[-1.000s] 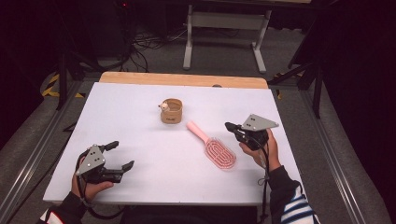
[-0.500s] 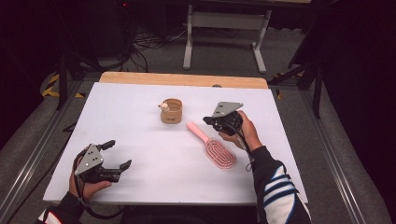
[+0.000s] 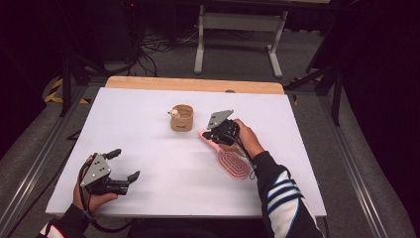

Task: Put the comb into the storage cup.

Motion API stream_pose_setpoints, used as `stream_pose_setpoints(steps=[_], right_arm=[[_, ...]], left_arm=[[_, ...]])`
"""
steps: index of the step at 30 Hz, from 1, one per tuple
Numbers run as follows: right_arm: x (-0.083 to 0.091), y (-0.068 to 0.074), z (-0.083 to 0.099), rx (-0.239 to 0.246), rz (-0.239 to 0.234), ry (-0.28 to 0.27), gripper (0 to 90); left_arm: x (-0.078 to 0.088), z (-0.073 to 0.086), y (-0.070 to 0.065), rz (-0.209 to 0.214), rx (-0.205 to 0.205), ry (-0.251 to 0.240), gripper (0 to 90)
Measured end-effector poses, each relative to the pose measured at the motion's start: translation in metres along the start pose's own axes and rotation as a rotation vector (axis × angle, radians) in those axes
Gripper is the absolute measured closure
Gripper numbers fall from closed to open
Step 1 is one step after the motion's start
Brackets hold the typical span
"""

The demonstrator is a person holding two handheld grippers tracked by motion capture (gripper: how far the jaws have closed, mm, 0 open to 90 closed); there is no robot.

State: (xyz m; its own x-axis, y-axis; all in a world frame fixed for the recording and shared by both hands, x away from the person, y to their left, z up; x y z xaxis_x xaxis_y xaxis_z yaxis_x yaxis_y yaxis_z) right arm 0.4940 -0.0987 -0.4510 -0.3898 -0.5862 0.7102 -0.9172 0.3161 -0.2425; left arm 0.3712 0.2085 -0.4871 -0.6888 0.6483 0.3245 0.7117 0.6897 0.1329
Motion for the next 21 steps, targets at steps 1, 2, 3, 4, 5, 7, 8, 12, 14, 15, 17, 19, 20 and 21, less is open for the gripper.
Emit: stream_pose_setpoints(steps=[1, 2, 3, 4, 5, 7, 8, 12, 14, 15, 17, 19, 20, 21], right_arm=[[-0.003, 0.001, 0.001, 0.0, -0.016, 0.012, 90.0], [-0.006, 0.001, 0.002, 0.001, -0.03, 0.016, 90.0], [-0.009, 0.0, 0.003, 0.006, -0.031, 0.027, 90.0], [-0.011, 0.0, 0.003, 0.01, -0.03, 0.043, 90.0], [-0.013, -0.001, 0.004, 0.01, -0.032, 0.052, 90.0], [-0.016, -0.001, 0.006, 0.017, -0.035, 0.074, 90.0], [-0.018, -0.002, 0.007, 0.021, -0.032, 0.086, 90.0], [-0.026, -0.003, 0.009, 0.032, -0.033, 0.125, 90.0], [-0.028, -0.005, 0.009, 0.018, -0.037, 0.116, 90.0], [-0.028, -0.006, 0.009, 0.019, -0.032, 0.115, 90.0], [-0.029, -0.007, 0.009, 0.017, -0.027, 0.116, 90.0], [-0.03, -0.009, 0.01, 0.018, -0.021, 0.117, 90.0], [-0.03, -0.011, 0.011, 0.012, -0.011, 0.123, 90.0], [-0.029, -0.016, 0.013, 0.003, 0.008, 0.135, 90.0]], left_arm=[[0.0, 0.0, 0.0, -0.001, -0.002, 0.001, 5.8], [0.0, 0.0, 0.0, 0.001, -0.002, 0.001, 5.8], [0.0, 0.0, 0.0, 0.004, -0.002, 0.001, 5.8], [0.0, 0.0, -0.001, 0.005, -0.002, 0.002, 5.8], [0.0, 0.0, -0.001, 0.007, 0.0, 0.003, 5.9], [-0.001, 0.0, -0.001, 0.009, 0.0, 0.002, 6.0], [0.0, 0.0, -0.001, 0.01, 0.0, 0.002, 6.0], [-0.001, 0.0, -0.001, 0.015, 0.002, 0.001, 6.3], [-0.001, 0.0, -0.002, 0.017, 0.0, 0.002, 6.4], [-0.001, 0.0, -0.002, 0.018, 0.0, 0.002, 6.4], [-0.002, 0.001, -0.003, 0.024, 0.0, 0.003, 6.5], [-0.002, 0.001, -0.003, 0.026, -0.003, 0.008, 6.6], [-0.002, 0.001, -0.003, 0.026, -0.003, 0.008, 6.6], [-0.002, 0.001, -0.003, 0.027, -0.002, 0.008, 6.7]])
Point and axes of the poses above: each handheld gripper's, and its own axes: x roughly backward along the jaws, z roughly out of its underside, y roughly to its left, the point moved 6 cm from there along -x, roughly forward along the jaws, and after that the axes turned 2 degrees about -y, right-handed, at the moved point
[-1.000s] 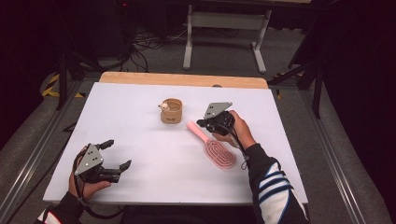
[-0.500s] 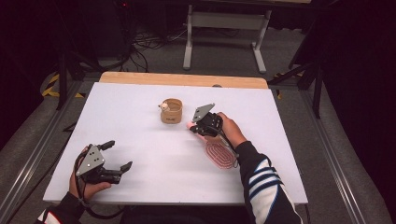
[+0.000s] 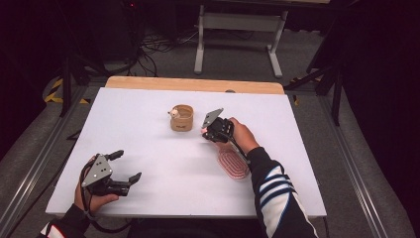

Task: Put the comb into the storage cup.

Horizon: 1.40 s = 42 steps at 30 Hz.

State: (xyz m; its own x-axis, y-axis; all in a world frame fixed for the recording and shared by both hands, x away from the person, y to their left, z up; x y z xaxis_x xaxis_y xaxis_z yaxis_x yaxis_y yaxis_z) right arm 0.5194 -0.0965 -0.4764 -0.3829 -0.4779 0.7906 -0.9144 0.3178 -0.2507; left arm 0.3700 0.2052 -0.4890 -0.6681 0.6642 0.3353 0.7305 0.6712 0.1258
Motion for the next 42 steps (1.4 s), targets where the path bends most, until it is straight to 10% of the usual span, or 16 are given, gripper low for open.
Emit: stream_pose_setpoints(steps=[7, 20, 42], right_arm=[[-0.004, -0.015, 0.015, -0.025, 0.069, 0.093, 90.0], [0.021, -0.041, 0.073, -0.252, 0.141, 0.149, 90.0], [0.088, -0.013, 0.155, -0.586, 0.173, 0.084, 90.0]], left_arm=[[-0.001, 0.001, -0.001, 0.008, 0.003, 0.006, 7.1], [-0.006, 0.002, -0.003, 0.02, -0.005, 0.023, 7.4], [-0.012, 0.004, -0.01, 0.046, -0.011, 0.044, 7.8]])
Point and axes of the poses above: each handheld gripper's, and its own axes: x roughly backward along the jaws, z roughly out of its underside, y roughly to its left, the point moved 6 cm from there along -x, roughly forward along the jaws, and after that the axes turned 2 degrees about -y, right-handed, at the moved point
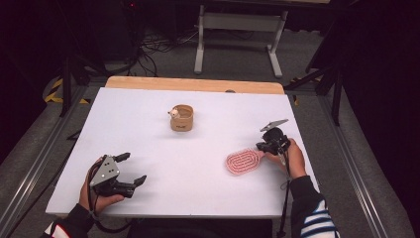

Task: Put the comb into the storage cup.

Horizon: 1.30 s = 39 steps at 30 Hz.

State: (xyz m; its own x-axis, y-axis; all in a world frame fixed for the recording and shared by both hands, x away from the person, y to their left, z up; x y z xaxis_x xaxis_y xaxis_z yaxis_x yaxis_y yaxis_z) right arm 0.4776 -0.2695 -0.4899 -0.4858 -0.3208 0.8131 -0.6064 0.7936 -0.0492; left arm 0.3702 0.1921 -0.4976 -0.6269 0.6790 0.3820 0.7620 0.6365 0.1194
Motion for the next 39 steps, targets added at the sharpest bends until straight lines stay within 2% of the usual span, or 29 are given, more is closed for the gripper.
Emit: stream_pose_setpoints(steps=[2, 6, 9, 11, 14, 17, 24, 35, 39], right_arm=[[0.003, 0.003, 0.004, -0.004, -0.01, -0.011, 90.0], [0.012, 0.006, 0.009, 0.027, -0.007, -0.047, 87.0], [0.02, 0.001, 0.011, 0.039, 0.044, -0.064, 88.1], [0.02, -0.008, 0.015, 0.028, 0.097, -0.048, 90.0], [0.017, -0.013, 0.019, 0.02, 0.108, -0.031, 90.0], [0.018, -0.019, 0.024, 0.008, 0.146, -0.007, 90.0], [0.028, -0.022, 0.039, -0.034, 0.127, -0.002, 90.0], [0.043, -0.013, 0.061, -0.028, 0.111, -0.003, 89.7], [0.048, -0.005, 0.067, -0.006, 0.105, -0.002, 90.0]], left_arm=[[0.0, 0.0, 0.0, 0.001, 0.0, 0.001, 7.8], [0.0, 0.0, -0.001, 0.001, -0.006, 0.003, 7.8], [0.0, 0.0, -0.001, -0.001, -0.006, 0.003, 7.8], [0.0, 0.0, -0.001, 0.001, -0.006, 0.006, 8.0], [0.0, 0.001, -0.002, 0.005, -0.009, 0.009, 8.1], [0.0, 0.001, -0.002, 0.006, -0.011, 0.009, 8.1], [0.001, 0.001, -0.002, 0.005, -0.02, 0.014, 8.1], [0.005, 0.001, 0.0, 0.002, -0.02, 0.009, 8.3], [0.006, 0.001, 0.0, 0.001, -0.021, 0.009, 8.3]])
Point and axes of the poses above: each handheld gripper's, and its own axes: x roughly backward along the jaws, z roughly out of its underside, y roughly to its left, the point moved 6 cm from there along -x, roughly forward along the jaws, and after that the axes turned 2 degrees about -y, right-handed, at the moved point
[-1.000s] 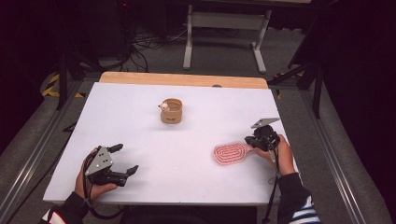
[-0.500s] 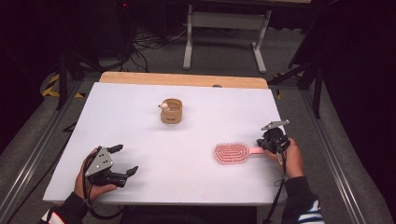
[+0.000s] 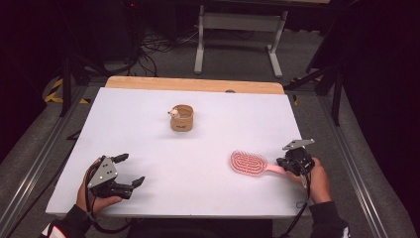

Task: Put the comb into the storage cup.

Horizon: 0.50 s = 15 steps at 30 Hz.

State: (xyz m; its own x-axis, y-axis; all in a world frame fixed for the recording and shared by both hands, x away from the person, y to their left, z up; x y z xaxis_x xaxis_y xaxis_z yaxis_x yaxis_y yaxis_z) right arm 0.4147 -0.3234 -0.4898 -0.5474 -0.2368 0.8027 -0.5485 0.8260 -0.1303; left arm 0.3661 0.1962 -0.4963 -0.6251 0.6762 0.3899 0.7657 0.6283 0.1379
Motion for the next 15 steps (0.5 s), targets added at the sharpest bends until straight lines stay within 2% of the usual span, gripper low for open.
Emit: stream_pose_setpoints(steps=[12, 14, 15], right_arm=[[0.01, 0.02, 0.011, 0.036, -0.053, -0.009, 89.2], [0.011, 0.02, 0.011, 0.047, -0.054, -0.012, 86.0], [0.011, 0.018, 0.011, 0.044, -0.042, -0.012, 80.7]], left_arm=[[-0.001, 0.001, 0.0, 0.003, -0.002, 0.009, 8.5], [-0.002, 0.001, 0.0, 0.004, -0.003, 0.01, 8.5], [-0.002, 0.001, -0.001, 0.004, -0.003, 0.011, 8.5]])
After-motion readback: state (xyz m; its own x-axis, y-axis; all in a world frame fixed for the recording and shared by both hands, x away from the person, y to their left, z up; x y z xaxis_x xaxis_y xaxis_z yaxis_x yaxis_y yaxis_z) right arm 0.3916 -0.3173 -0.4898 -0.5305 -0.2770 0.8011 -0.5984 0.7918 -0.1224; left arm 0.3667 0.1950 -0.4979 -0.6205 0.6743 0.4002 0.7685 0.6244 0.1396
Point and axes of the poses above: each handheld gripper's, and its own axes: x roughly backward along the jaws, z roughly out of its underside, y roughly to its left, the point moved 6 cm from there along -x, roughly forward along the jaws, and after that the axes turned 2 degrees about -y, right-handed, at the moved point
